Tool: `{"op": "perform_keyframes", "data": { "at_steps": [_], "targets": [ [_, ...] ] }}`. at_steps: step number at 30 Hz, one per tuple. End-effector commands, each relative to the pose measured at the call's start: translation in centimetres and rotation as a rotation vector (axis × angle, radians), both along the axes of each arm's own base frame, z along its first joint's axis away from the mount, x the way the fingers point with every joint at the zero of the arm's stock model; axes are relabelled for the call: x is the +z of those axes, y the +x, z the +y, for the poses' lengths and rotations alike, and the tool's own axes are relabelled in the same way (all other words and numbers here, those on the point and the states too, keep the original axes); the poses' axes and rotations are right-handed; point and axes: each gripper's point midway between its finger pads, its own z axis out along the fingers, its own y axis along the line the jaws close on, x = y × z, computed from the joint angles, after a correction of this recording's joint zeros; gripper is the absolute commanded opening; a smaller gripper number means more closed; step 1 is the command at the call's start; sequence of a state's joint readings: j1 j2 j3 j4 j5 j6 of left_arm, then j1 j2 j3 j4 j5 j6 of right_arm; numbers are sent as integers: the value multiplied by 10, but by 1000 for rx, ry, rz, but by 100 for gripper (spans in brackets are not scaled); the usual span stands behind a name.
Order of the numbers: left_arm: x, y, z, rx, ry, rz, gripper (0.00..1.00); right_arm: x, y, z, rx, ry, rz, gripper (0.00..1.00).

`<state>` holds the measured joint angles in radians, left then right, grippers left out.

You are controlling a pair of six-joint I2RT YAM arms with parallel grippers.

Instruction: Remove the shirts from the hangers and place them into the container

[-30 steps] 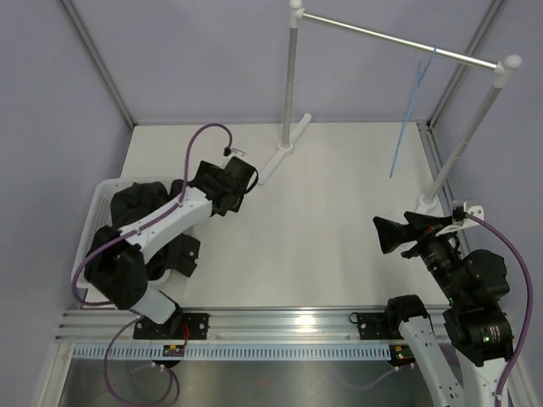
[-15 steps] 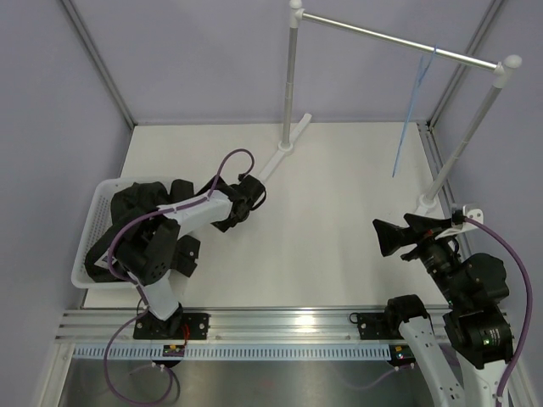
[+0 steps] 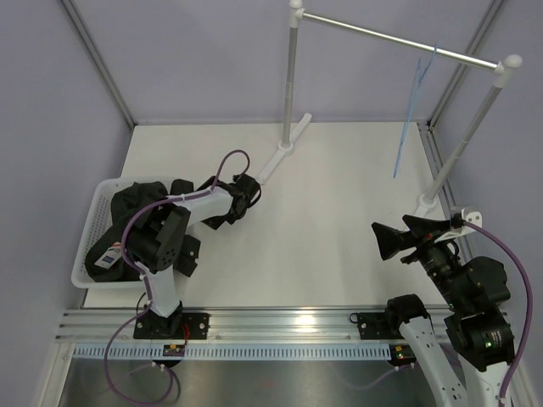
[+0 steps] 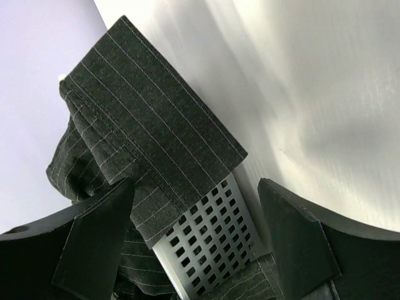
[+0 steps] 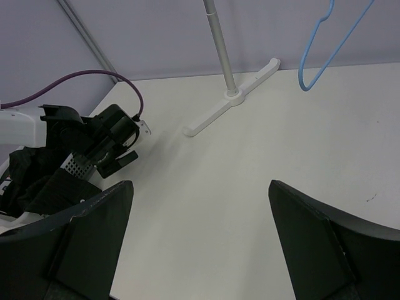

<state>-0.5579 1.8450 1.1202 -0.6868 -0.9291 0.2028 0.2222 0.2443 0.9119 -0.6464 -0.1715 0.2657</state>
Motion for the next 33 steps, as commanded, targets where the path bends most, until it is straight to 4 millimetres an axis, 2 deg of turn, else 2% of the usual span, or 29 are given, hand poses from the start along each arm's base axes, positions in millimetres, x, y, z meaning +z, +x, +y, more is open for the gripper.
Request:
{"op": "perform_keyframes", "data": {
  "at_steps": [1,9,16,23,28,33],
  "targets": [
    [13,16,-3,-8,44,-71,84,11,-1,0,4,-6,-62,100],
    [21,29,-2,-22,100,-116,77,10,-1,-1,5,-15,-65,99],
    [16,26,0,-27,118,-94,71,9,-1,-1,5,-19,-65,99],
    [14,22,2,-29,118,-79,46,9,-1,-2,0,-19,-69,99],
    [20,21,2,-29,102,-94,18,8,-1,-3,-3,-21,-70,99],
    [23,17,4,-26,97,-99,0,9,-2,-3,-5,-22,-72,100]
  ]
}}
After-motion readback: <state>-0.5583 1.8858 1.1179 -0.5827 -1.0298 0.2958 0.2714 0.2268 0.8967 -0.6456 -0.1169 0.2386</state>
